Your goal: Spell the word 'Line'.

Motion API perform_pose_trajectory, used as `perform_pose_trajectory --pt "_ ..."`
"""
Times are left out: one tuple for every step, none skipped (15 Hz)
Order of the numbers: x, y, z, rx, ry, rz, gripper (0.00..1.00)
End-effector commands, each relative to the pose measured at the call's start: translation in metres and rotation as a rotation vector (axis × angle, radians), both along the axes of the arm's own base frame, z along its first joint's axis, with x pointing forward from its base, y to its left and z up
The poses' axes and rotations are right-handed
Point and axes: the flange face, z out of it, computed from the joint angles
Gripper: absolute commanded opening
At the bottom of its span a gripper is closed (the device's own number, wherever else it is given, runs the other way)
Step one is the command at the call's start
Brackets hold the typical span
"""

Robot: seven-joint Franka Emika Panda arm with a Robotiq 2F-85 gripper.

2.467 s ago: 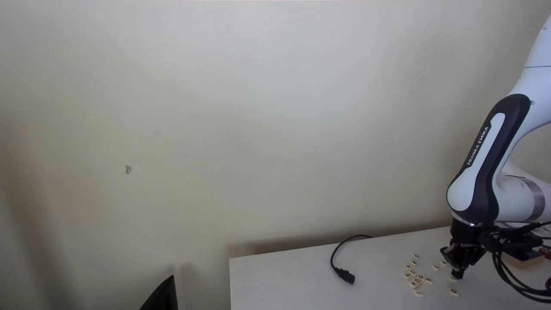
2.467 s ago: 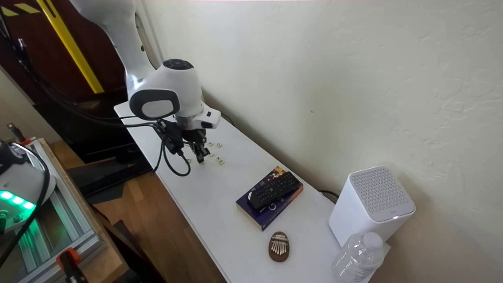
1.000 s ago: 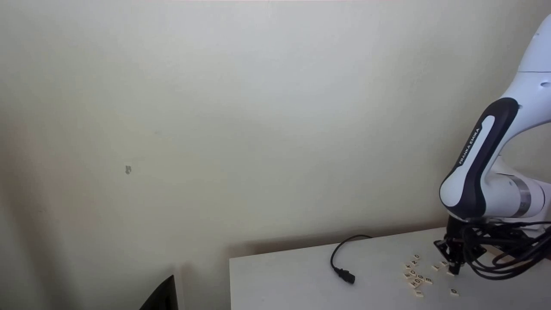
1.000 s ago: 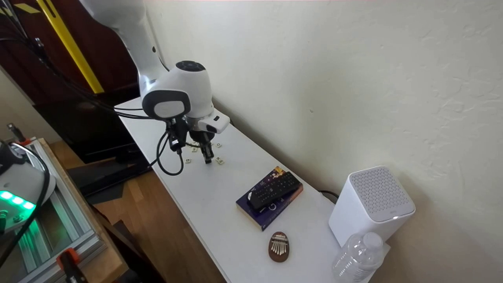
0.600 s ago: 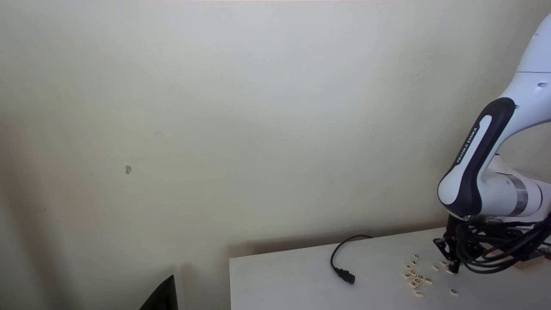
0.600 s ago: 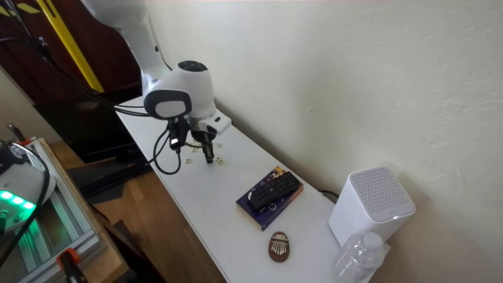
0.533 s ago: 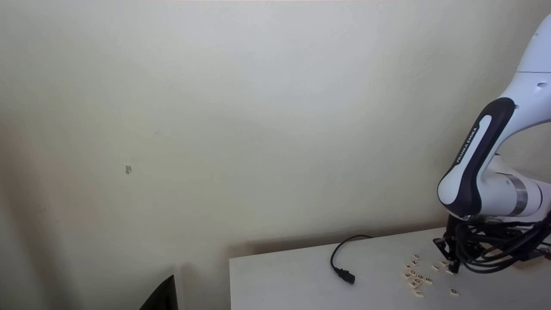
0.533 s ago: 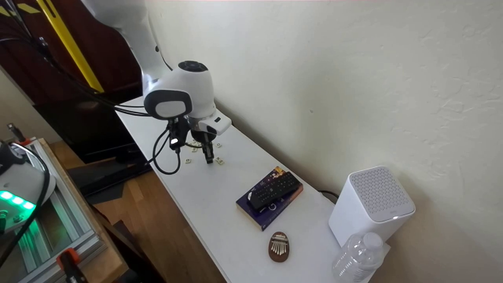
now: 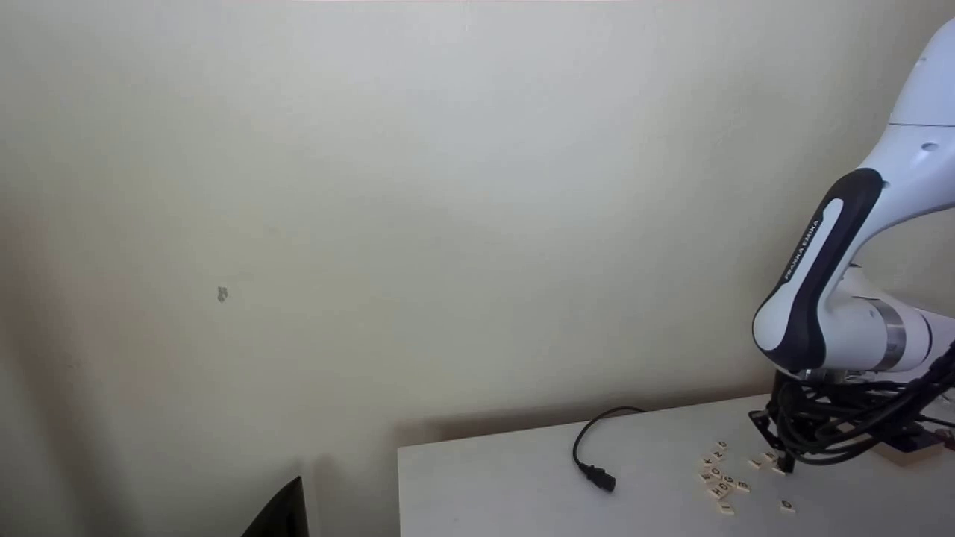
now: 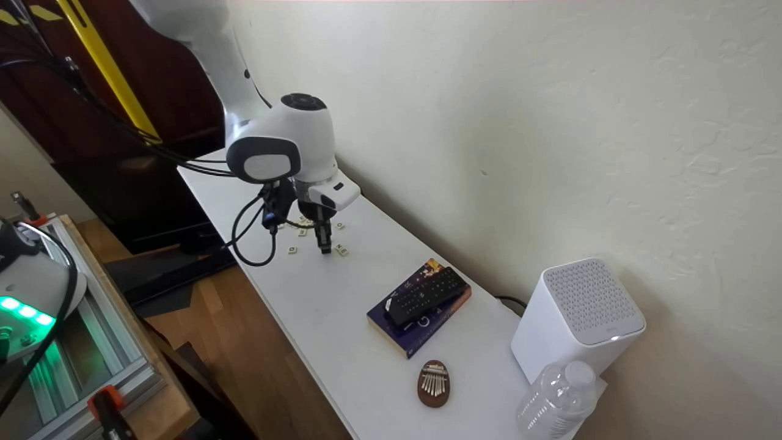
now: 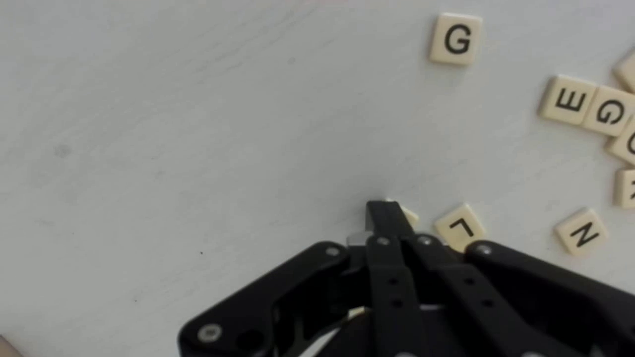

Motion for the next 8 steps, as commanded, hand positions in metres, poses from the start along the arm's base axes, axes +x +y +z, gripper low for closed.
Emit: perform_pose_trajectory --pt "0.0043 0.0032 -0.0091 0.0 0.028 -0.054 0.0" --pt "0.005 0.0034 -0.0091 -0.002 0.027 -0.067 0.0" --pt "0.0056 0.0039 -0.0089 -0.002 0.027 -0.078 0.0" --pt "0.0064 0.0048 -0.0086 -0.001 0.025 -0.09 0.0" --pt "0.0072 0.0058 -0.0086 -0.001 0.024 -0.098 0.0" --pt "0.0081 0.0073 -0.0085 0.0 0.022 -0.107 0.0" --pt "0.0088 0.008 -0.0086 -0.001 0.019 -0.116 0.0" --pt "0.0094 0.0085 -0.0087 0.0 0.018 -0.125 0.0"
